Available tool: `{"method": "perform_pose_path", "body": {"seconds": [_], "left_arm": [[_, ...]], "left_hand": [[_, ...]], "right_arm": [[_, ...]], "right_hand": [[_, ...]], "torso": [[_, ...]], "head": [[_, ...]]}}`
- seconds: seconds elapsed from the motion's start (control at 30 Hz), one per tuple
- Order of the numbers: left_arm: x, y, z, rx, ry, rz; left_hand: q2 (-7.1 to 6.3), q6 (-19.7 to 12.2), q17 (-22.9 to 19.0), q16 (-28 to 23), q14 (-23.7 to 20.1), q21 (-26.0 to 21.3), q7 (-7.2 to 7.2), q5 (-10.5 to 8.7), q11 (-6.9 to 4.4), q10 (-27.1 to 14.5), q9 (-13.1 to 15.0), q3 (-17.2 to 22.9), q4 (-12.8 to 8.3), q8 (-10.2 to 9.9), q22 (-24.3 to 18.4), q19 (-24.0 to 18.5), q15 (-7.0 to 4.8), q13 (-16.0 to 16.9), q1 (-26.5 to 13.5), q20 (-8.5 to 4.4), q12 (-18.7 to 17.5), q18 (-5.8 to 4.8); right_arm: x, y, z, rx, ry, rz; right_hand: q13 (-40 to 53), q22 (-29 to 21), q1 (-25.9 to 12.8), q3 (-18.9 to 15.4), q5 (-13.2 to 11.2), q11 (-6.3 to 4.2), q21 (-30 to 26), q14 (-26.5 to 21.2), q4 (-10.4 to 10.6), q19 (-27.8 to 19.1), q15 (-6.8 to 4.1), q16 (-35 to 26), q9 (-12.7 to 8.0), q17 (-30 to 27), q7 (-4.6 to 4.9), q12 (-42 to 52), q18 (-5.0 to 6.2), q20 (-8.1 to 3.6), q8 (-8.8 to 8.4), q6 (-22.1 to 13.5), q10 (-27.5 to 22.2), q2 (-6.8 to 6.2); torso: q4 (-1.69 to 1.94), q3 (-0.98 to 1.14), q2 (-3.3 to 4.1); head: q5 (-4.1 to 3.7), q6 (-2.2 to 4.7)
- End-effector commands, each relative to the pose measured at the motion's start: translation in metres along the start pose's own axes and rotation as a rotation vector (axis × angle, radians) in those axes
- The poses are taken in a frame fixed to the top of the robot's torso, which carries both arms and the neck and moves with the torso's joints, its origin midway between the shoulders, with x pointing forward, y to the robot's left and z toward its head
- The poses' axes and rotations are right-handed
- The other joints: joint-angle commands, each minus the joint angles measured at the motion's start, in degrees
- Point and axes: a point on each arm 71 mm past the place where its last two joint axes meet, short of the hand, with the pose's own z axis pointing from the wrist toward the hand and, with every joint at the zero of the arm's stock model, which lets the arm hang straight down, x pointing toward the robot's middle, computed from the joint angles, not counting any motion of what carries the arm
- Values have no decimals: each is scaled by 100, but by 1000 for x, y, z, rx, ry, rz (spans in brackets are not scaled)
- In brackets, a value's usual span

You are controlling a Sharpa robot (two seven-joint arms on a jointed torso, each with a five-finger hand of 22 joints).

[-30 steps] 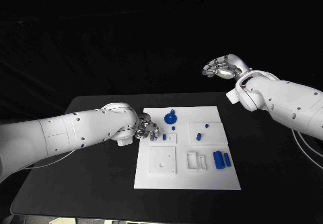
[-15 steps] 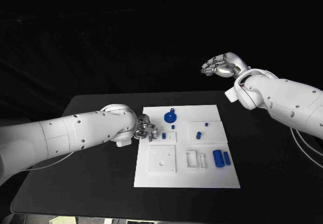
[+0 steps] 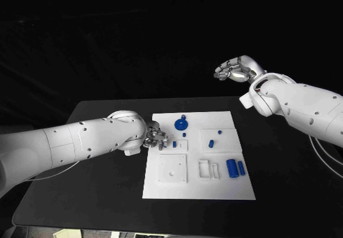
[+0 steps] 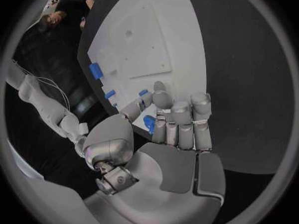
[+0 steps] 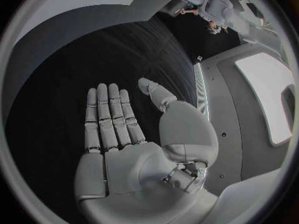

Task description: Assemble the parts on the task board

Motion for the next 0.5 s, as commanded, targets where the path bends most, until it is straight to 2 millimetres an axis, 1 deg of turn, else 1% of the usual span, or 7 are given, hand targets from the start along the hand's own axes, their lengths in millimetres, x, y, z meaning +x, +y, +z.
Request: {"method": "perform_pose_path", "body": {"seconds": [0.03, 0.5], "left_arm": [[1, -4, 0, 26, -2, 9], [1, -2, 3, 23, 5, 17]], "left_hand": [[52, 37, 2, -31, 77, 39, 15, 160, -61, 77, 8, 834, -80, -25, -3, 9, -147, -3, 56, -599, -20, 80], [56, 27, 0, -45, 67, 36, 19, 140, -57, 65, 13, 836, -77, -43, -4, 4, -145, -3, 58, -596, -31, 80]], "right_arm": [[0, 1, 0, -9, 5, 7], [1, 2, 0, -10, 8, 9]], "right_hand": [[-8, 3, 57, -29, 23, 2, -32, 43, 11, -18, 6, -21, -7, -9, 7, -38, -11, 19, 36, -33, 43, -9], [-24, 4, 58, -34, 24, 3, -36, 46, 12, -20, 8, -28, -13, -17, 6, -53, -7, 24, 40, -32, 54, -8]], "torso": [[-1, 0, -1], [-2, -3, 2]], "head": [[0, 3], [-8, 1]]}}
